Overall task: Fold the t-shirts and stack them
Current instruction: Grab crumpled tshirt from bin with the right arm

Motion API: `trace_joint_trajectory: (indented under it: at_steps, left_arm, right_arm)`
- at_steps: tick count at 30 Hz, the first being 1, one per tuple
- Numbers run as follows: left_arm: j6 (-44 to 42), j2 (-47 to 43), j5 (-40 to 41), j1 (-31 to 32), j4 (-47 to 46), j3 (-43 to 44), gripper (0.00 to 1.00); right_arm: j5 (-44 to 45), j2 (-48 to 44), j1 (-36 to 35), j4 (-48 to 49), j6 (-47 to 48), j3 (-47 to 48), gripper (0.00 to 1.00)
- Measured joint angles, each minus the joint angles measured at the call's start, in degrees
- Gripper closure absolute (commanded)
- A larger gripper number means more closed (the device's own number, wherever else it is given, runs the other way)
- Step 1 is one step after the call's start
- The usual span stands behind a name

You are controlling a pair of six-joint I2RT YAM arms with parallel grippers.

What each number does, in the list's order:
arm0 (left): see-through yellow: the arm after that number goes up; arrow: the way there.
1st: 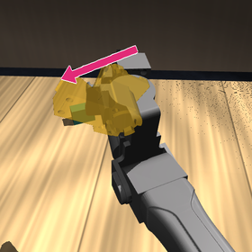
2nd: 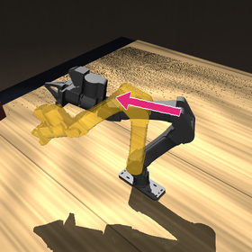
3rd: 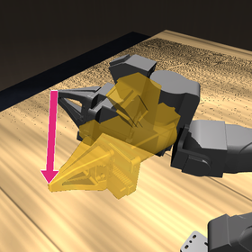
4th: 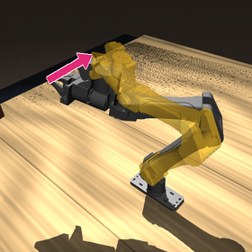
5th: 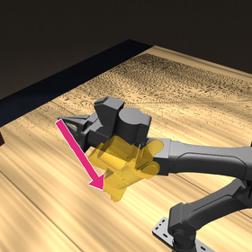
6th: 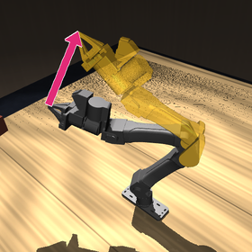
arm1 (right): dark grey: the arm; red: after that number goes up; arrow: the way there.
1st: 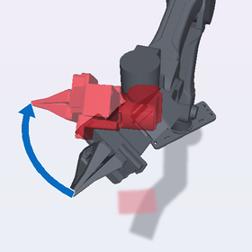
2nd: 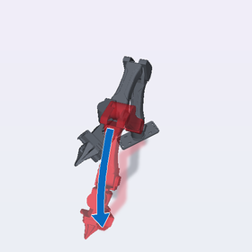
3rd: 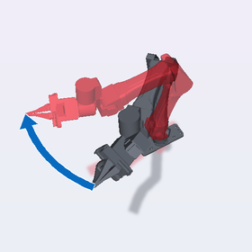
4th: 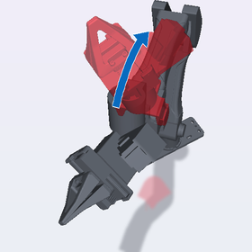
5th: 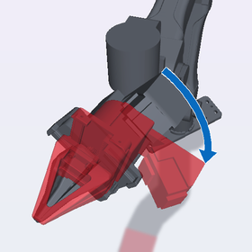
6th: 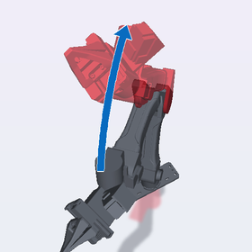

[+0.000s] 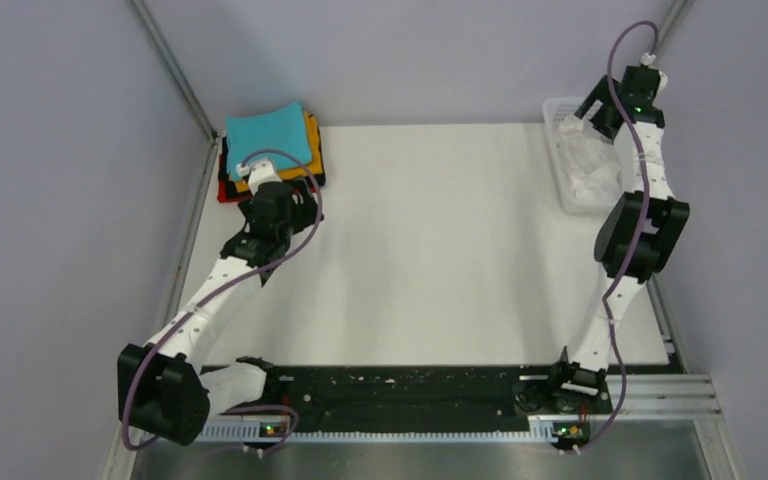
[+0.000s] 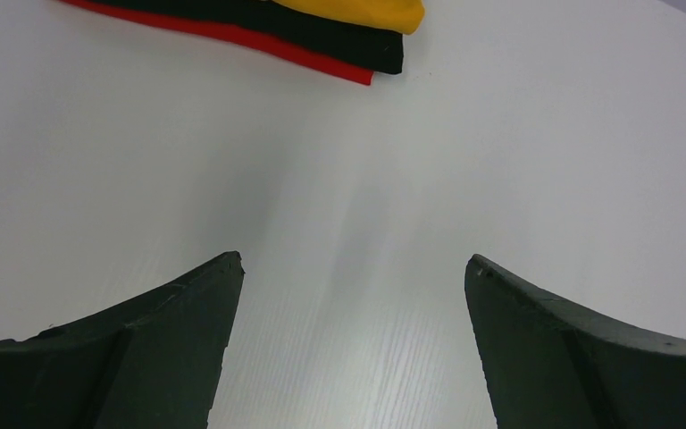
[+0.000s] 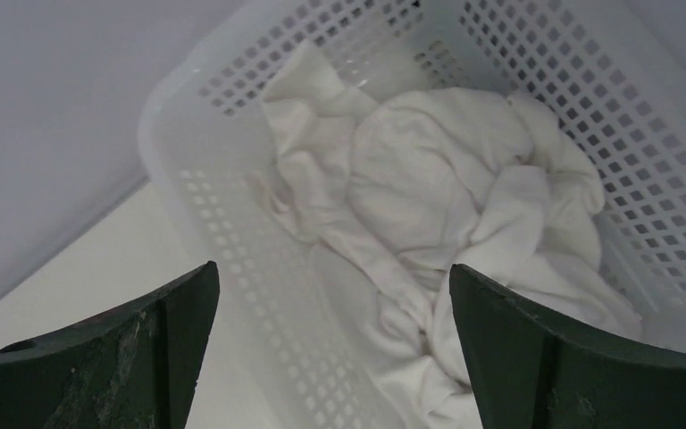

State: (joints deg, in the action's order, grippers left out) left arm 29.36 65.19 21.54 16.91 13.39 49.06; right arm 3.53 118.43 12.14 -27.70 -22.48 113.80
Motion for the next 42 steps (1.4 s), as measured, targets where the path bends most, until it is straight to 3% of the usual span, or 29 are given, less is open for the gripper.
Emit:
trace_joint_trajectory:
  at_steps: [5, 15, 21, 24, 26, 36, 42]
  left_arm:
    - [0.35, 2.56, -0.02, -0.09, 0.37, 2.25, 0.01]
    - [1.81, 5.7, -0.68, -0.28, 0.98, 4.22, 0.01]
    - [2.36, 6.6, -1.33, -0.28, 1.4, 4.57, 0.01]
    - [2.49, 6.58, -1.44, -0.28, 1.4, 4.66, 0.01]
    - [2.51, 6.58, -1.57, -0.28, 1.42, 4.68, 0.01]
    - [2.16, 3.85, -2.43, -0.28, 1.66, 4.66, 0.01]
    - [0.74, -1.03, -4.81, -0.28, 0.66, 3.87, 0.01]
  right_arm:
    - [3.93, 13.44, 2.89, -7.76, 0.7, 13.14, 0.02]
    - [6.6, 24.96, 2.99, -11.74, 3.02, 15.72, 0.1]
    - [7.34, 25.7, 2.91, -11.65, 3.85, 16.04, 0.42]
    - [7.74, 25.79, 3.17, -12.04, 4.24, 16.04, 0.84]
    - [7.56, 25.79, 3.26, -11.98, 4.72, 16.06, 1.0]
    - [2.99, 25.09, 3.23, -14.19, 6.01, 20.68, 1.0]
    - [-3.43, 15.3, 2.47, -13.88, 5.97, 20.2, 1.0]
